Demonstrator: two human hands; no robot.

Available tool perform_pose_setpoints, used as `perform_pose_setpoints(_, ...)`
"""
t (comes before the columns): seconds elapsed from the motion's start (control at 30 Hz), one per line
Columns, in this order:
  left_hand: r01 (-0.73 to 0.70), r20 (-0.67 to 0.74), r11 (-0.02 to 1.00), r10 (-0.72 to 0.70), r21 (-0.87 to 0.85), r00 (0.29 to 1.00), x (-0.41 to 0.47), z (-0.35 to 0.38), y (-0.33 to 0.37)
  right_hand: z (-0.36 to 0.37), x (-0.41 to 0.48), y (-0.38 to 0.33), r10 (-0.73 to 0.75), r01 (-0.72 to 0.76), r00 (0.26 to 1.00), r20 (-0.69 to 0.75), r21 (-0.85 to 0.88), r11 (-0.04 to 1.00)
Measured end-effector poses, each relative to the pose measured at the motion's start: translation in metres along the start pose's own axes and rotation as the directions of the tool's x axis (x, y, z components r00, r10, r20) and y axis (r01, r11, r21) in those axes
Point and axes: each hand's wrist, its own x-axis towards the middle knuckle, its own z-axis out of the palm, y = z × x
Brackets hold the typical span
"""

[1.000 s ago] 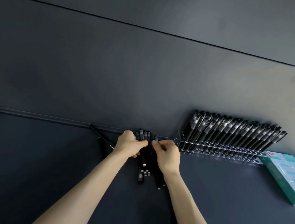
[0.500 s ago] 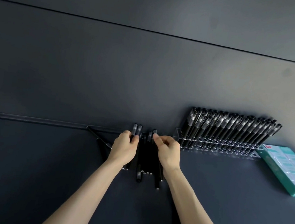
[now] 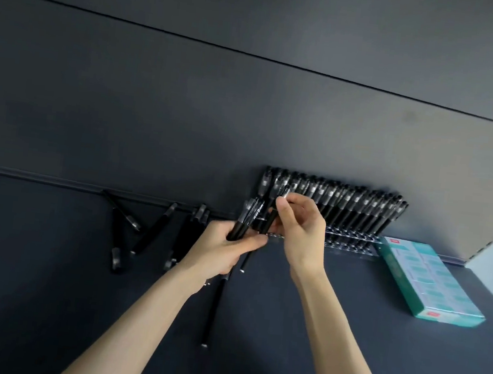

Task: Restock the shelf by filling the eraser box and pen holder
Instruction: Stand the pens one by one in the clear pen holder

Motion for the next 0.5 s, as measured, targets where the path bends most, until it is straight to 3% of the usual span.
perform_pose_setpoints(0.13,-0.022,-0.048,1.000,0.022,0.014,0.999,0.006,0.049,-0.007,-0.050,0.001,-0.003,-0.034,0.033,0.997,0.072,0.011,0.999)
perform_pose_setpoints(0.23,-0.027,-0.104,1.000,0.029,0.014,0.994,0.009,0.071,-0.013,-0.073,0.008,-0.002,-0.095,0.106,0.989,0.113,-0.099,0.989)
perform_pose_setpoints(0.5,-0.075,-0.281,0.997,0.069,-0.012,0.957,0.021,0.073,-0.024,-0.076,0.035,-0.003,-0.319,0.328,0.944,0.078,-0.268,0.906)
